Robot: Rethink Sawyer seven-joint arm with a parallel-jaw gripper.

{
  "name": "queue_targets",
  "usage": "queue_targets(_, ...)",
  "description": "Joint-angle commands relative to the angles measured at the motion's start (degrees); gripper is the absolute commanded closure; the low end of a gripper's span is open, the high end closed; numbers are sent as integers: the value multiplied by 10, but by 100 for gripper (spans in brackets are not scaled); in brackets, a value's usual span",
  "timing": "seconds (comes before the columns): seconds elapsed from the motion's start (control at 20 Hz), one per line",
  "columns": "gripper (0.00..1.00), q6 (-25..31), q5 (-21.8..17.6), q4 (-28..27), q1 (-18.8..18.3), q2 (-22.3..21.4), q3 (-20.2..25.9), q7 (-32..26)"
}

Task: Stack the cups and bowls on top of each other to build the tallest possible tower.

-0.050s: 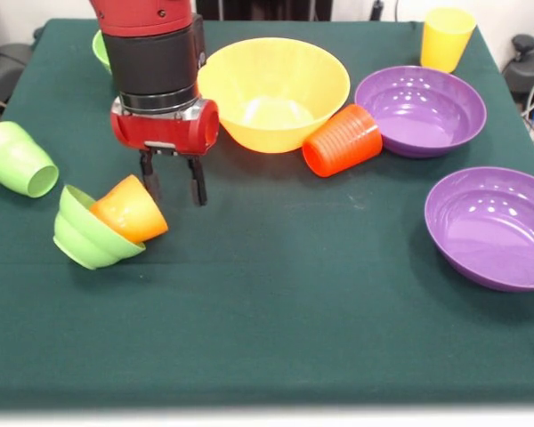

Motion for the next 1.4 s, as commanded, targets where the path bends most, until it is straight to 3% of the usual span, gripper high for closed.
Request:
queue_targets(0.05,0,11,-61,-27,-13,27,36,-117)
queue_targets(0.3,0,-4,-74,-30,-14,36,37,-100)
queue_targets(0.6,0,29,-78,-14,18,-5,12,-68)
queue_targets(0.85,0,42,-76,16,75,-43,-34,2)
queue_targets(1.1,0,-17,-72,39,146,-38,-99,91)
queue_targets(1.4,0,-31,-38,50,213,-43,-148,136)
